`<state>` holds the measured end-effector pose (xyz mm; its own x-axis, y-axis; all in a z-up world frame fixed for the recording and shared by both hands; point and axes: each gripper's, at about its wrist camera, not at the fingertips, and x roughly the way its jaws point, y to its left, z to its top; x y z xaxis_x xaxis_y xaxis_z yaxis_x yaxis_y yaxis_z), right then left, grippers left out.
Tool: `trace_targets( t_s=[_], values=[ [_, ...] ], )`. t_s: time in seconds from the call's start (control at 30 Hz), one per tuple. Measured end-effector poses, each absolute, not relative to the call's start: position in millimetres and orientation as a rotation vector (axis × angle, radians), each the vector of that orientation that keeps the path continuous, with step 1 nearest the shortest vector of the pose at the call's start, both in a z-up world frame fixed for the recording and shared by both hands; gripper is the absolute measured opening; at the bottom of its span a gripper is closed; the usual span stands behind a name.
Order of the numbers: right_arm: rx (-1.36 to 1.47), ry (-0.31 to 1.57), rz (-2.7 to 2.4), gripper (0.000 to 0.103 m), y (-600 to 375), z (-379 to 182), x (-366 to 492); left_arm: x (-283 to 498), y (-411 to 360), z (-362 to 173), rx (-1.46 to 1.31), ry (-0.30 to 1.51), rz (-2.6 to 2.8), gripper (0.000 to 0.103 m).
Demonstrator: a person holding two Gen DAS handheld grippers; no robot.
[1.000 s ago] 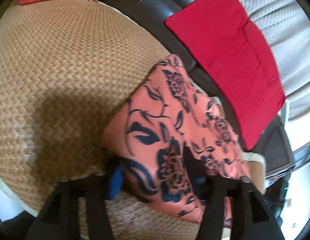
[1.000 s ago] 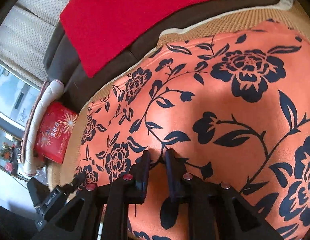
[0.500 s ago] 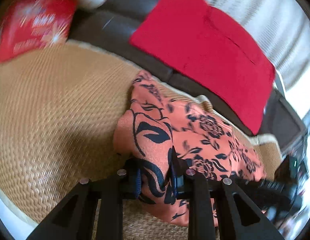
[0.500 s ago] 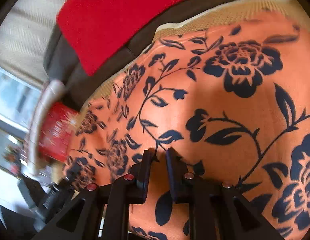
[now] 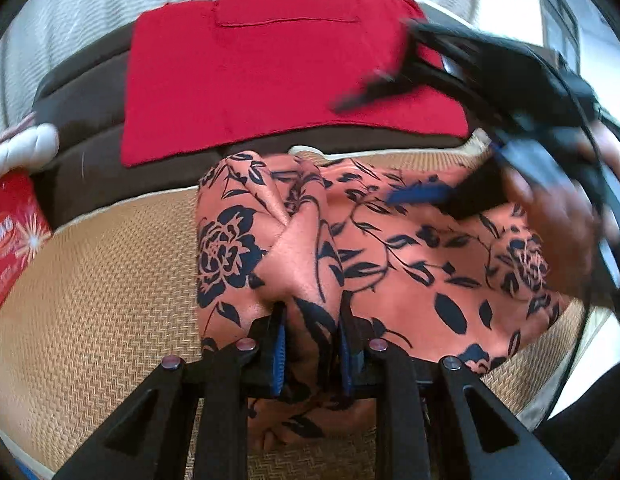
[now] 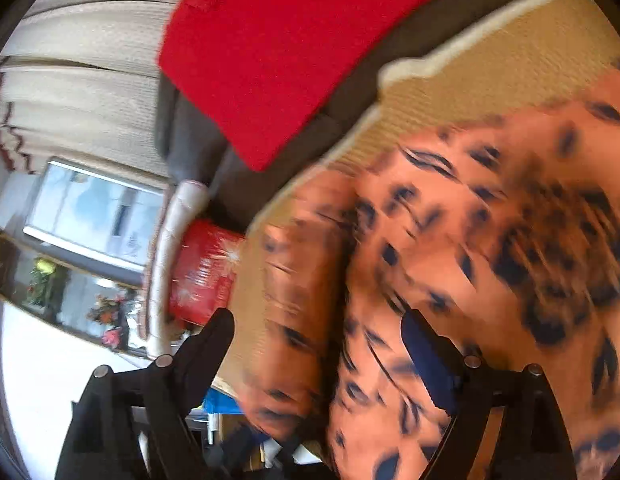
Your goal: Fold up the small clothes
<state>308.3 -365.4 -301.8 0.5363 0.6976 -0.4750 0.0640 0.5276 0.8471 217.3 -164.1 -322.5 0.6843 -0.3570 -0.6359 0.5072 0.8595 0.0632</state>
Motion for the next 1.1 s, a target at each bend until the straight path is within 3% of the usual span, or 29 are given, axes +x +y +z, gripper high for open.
trace_targets(
  t_s=[0.27, 0.47, 0.53, 0.57, 0.83, 0.97, 1.1],
  values=[
    [0.982, 1.021, 0.521, 0.088, -343.1, -319.3, 372.5, 215.7, -161.9, -320.8, 0.253, 0.657, -0.505, 0.021],
    [0.802, 1.106, 0.509, 0.085, -296.9, -315.5, 399.8, 218.2, -162.2, -319.0, 0.242, 0.66, -0.519, 0.021],
    [0.713, 1.128, 0.468, 0.053, -283.4, -322.8, 401.9, 216.5, -160.9, -317.9, 0.249, 0.655, -0.521, 0.021],
    [0.66, 1.147, 0.471, 0.017, -277.1, -325.9, 402.4, 215.7, -160.3, -316.9, 0.248, 0.653, -0.525, 0.021],
    [0.618, 0.951, 0.455, 0.016, -312.4, -265.3, 360.2, 208.7, -164.3, -273.7, 0.067, 0.618, -0.711, 0.02],
    [0.602, 0.869, 0.398, 0.016, -365.7, -238.7, 339.6, 204.7, -202.8, -253.1, 0.009, 0.623, -0.864, 0.018],
    [0.662, 0.853, 0.274, 0.016, -444.8, -250.3, 319.0, 198.4, -265.2, -251.6, 0.024, 0.649, -0.995, 0.015]
  ],
)
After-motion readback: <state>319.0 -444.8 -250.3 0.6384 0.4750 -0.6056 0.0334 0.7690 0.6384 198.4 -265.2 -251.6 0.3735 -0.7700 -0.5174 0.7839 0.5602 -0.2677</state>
